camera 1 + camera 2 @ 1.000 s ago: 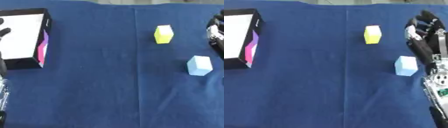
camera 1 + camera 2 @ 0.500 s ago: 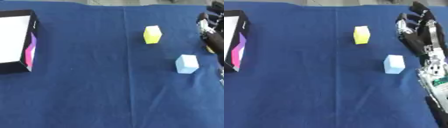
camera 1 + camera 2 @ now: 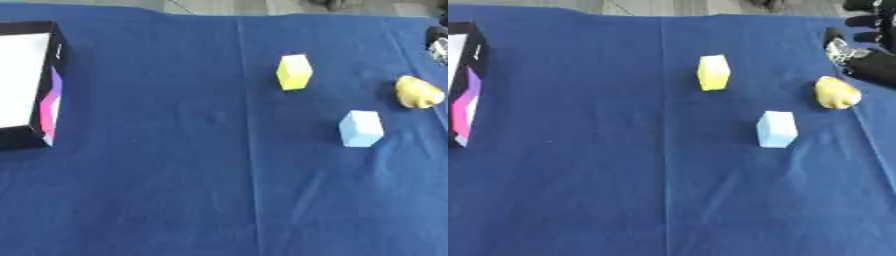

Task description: Pick up the objects with one hand, pass them to the other hand, and then place them into the box on the other side of the table.

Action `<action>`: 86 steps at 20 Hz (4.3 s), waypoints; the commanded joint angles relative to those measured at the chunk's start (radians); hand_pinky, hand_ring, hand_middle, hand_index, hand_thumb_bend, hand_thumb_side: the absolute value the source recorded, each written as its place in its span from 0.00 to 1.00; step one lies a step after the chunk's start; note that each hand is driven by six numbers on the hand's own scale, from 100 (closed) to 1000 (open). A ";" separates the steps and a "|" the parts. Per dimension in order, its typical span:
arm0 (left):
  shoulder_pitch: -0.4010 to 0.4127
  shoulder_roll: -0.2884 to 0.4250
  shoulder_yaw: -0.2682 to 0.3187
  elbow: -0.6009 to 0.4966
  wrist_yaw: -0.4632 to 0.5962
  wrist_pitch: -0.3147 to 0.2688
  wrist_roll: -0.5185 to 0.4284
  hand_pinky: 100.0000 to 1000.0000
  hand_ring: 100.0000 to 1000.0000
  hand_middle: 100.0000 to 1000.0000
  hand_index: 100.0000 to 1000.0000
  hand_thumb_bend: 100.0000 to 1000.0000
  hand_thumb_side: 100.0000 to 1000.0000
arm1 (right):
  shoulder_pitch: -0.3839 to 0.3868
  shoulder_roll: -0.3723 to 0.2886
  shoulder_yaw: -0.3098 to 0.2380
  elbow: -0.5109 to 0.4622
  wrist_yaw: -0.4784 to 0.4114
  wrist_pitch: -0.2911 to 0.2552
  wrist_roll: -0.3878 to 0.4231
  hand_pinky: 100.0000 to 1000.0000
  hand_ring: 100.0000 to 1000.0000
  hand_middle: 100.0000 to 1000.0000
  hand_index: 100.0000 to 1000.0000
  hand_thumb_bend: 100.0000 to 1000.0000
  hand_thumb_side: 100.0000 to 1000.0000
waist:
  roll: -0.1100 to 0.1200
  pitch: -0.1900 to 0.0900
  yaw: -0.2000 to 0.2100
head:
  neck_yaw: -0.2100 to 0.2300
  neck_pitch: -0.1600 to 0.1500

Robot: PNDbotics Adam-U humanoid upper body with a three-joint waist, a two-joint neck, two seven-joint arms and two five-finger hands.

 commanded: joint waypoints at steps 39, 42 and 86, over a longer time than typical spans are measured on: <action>-0.034 0.011 -0.017 -0.018 0.007 0.010 -0.024 0.68 0.73 0.79 0.96 0.14 0.88 | -0.141 -0.096 0.255 0.053 0.572 0.133 0.544 0.89 0.88 0.83 0.89 0.43 0.05 | 0.012 0.004 0.048 | -0.010 -0.016; -0.036 0.009 -0.018 -0.019 0.009 0.012 -0.025 0.68 0.73 0.79 0.96 0.14 0.88 | -0.155 -0.079 0.271 0.087 0.588 0.139 0.528 0.89 0.88 0.82 0.89 0.42 0.06 | 0.014 0.009 0.052 | -0.014 -0.017; -0.226 0.224 -0.056 -0.125 -0.066 0.125 -0.157 0.69 0.74 0.78 0.94 0.01 0.76 | -0.354 0.233 0.276 -0.015 0.350 0.291 -0.055 0.79 0.57 0.40 0.53 0.00 0.00 | 0.046 -0.032 0.044 | -0.010 0.000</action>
